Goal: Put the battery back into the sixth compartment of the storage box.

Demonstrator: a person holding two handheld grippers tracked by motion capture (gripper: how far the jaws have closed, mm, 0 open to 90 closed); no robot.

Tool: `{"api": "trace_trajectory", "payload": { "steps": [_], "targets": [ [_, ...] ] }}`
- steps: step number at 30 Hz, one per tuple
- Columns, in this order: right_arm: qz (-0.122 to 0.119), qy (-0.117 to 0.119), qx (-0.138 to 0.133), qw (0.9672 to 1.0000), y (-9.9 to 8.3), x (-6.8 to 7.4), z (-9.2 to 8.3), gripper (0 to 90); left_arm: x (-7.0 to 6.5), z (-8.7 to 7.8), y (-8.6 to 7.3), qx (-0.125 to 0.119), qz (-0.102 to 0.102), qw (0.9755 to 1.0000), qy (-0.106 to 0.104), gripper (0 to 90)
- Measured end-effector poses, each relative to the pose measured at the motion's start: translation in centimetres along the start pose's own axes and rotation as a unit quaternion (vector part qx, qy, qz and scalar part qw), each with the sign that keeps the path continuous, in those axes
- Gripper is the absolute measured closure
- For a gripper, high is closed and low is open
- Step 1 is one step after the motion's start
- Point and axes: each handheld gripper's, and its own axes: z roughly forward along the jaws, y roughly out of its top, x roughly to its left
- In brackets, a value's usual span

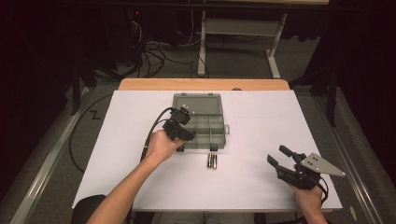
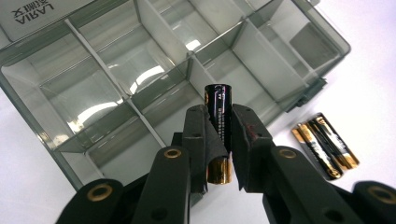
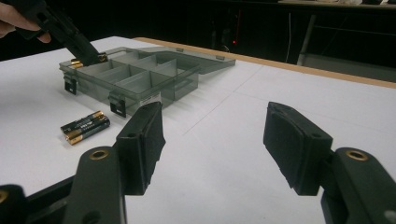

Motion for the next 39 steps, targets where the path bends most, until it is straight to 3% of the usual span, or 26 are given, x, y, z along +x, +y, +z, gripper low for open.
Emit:
{"api": "trace_trajectory", "payload": {
  "steps": [39],
  "targets": [
    [-0.001,0.003,-0.001,1.0000,0.0,0.1,-0.1,39.8,0.7,1.4,0.7,0.016,-0.009,0.9996,0.019,75.6]
  ]
}}
